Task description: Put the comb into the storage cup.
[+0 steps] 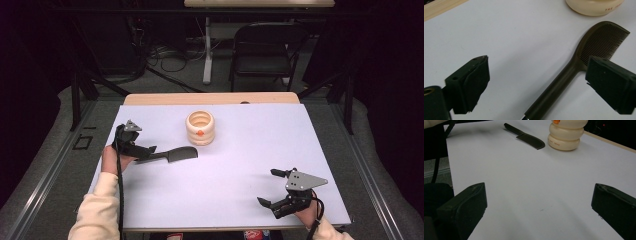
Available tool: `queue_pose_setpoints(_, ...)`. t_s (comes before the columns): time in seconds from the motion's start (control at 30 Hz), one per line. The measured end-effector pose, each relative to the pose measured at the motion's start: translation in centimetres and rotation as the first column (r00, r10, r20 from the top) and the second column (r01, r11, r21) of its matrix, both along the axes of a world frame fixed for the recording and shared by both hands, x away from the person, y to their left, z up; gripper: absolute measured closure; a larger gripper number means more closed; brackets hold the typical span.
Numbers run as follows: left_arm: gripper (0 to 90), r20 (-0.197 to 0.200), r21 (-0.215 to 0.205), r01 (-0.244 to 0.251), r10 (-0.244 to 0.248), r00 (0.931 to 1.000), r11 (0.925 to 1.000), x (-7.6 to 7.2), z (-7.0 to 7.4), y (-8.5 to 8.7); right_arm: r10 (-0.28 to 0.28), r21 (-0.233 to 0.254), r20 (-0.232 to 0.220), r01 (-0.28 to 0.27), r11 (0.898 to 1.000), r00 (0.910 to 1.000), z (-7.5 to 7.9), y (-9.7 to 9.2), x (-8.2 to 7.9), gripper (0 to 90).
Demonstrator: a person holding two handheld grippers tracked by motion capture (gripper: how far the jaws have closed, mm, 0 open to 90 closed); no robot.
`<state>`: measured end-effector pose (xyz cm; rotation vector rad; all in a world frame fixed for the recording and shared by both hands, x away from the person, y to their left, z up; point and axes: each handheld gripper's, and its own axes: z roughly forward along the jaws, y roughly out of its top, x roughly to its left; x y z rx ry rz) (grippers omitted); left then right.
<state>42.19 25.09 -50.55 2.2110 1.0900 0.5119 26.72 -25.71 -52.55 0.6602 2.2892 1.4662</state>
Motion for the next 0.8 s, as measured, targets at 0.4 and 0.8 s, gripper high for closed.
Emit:
queue_pose_setpoints(0.4, 0.2, 0.028, 0.033, 0.072, -0.073, 0.9969, 0.9968, -0.4, 0.9, -0.6, -0.004, 0.002, -0.005, 0.004, 1.0, 1.0, -0.1, 0.0, 0.1, 0.0)
queue_pose_setpoints(0.8, 0.1, 0.051, 0.155, 0.208, -0.218, 0.9747, 0.9658, -0.6, 1.4, -2.0, -0.006, 0.005, -0.017, 0.006, 1.0, 0.9998, -0.2, -0.1, 0.1, 0.0)
